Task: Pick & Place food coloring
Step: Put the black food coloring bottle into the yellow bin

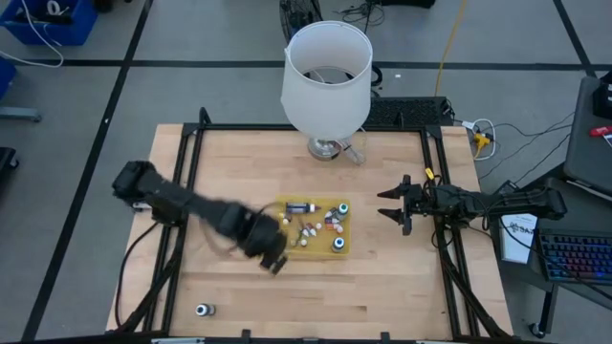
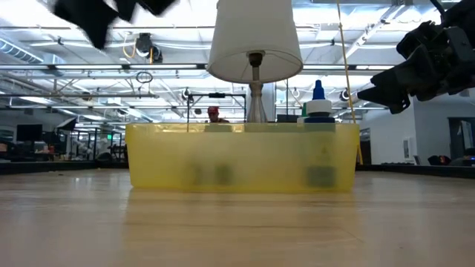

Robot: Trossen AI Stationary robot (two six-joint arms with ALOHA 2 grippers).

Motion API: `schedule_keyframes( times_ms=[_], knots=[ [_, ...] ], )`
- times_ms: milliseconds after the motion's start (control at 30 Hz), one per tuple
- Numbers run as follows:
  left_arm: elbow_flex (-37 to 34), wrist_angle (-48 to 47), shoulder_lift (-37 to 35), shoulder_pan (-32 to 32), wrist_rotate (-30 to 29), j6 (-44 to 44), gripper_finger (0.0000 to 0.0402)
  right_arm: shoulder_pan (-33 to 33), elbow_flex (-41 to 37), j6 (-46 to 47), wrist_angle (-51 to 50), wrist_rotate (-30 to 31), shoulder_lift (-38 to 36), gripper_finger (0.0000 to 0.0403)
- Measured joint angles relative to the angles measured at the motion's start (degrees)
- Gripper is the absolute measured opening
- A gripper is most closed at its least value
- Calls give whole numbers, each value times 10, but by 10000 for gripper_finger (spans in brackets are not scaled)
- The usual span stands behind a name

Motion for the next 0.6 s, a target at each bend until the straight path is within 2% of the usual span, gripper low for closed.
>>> schedule_keyframes(
  times_ms=[100, 333, 500, 600],
  knots=[
    [0, 6, -5, -84, -30, -101, 246, 0, 0, 0, 0, 0, 0, 238],
    [-1, -7, 3, -248, -33, -358, 246, 0, 0, 0, 0, 0, 0, 238],
    [-1, -63, 3, -320, -42, -536, 246, 0, 0, 0, 0, 0, 0, 238],
    [-1, -85, 3, -346, -44, -600, 246, 0, 0, 0, 0, 0, 0, 238]
  ],
)
